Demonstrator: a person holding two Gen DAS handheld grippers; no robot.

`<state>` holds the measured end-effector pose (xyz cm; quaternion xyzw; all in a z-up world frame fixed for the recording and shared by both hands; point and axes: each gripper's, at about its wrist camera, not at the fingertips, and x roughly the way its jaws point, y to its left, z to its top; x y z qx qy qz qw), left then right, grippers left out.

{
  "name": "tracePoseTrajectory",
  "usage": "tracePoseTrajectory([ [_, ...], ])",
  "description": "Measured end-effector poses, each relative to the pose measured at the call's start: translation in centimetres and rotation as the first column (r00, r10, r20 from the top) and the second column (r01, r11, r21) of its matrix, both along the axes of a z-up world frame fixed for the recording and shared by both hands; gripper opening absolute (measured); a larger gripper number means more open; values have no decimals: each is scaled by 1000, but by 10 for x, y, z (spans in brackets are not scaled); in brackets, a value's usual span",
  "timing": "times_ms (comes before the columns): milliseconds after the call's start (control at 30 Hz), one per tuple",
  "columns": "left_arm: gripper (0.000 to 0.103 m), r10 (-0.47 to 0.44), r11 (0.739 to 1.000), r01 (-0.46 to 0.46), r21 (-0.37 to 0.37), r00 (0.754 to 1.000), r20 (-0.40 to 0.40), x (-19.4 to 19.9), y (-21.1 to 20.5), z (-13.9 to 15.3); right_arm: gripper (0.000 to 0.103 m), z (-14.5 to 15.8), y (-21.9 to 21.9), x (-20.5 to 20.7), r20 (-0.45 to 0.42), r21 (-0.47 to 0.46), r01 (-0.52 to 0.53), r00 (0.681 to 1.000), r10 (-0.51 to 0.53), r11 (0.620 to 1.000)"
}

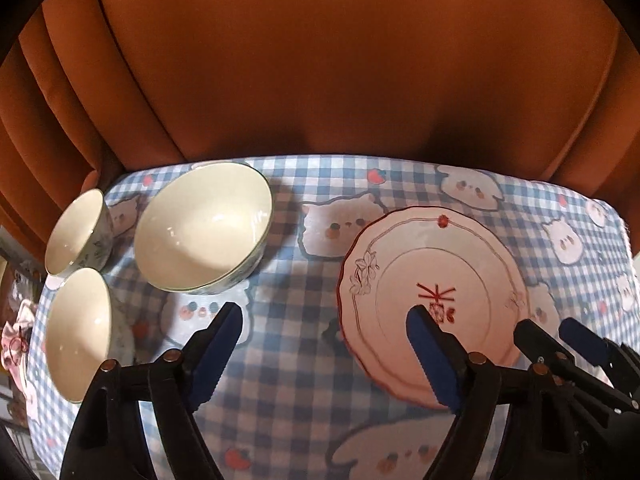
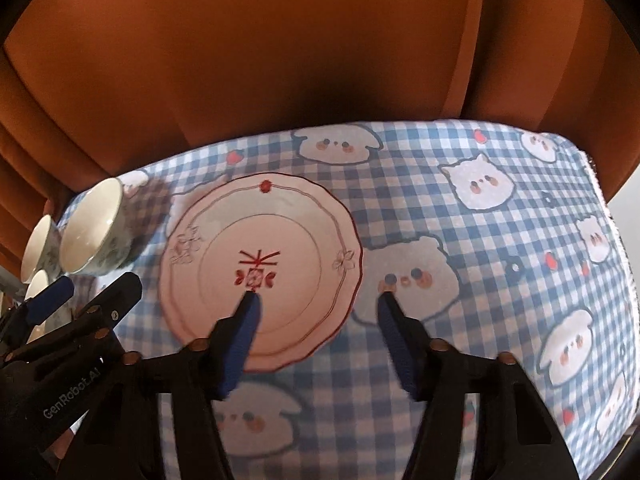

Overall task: Organize plates and bowls
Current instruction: 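Grasp the rim of the red-rimmed white plate with both grippers, then lift the red-rimmed plate with both grippers toward the yellow-flower plate stack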

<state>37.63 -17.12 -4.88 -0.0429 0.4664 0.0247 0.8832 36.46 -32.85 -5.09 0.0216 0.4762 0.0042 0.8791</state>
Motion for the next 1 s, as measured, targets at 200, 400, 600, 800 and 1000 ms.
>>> tracePoseTrajectory([
  [200,72,-12,1000,11,-20,999,-51,22,-16,-25,57,-23,-12,28,-32,16,1,999,-1,1000],
  [400,62,-27,1000,25,-18,997,-74,34,-24,-43,43,-47,-13,52,-77,25,-6,997,8,1000],
  [600,51,-47,998,44,-36,994,-100,42,-28,-54,42,-56,-10,60,-81,12,-11,997,12,1000],
  [800,51,-53,998,50,-34,992,-118,40,-27,-50,42,-56,-8,59,-94,21,-8,996,10,1000],
  [1000,51,-53,998,48,-34,987,-150,14,-16,-49,42,-54,-1,37,-115,29,-11,993,15,1000],
])
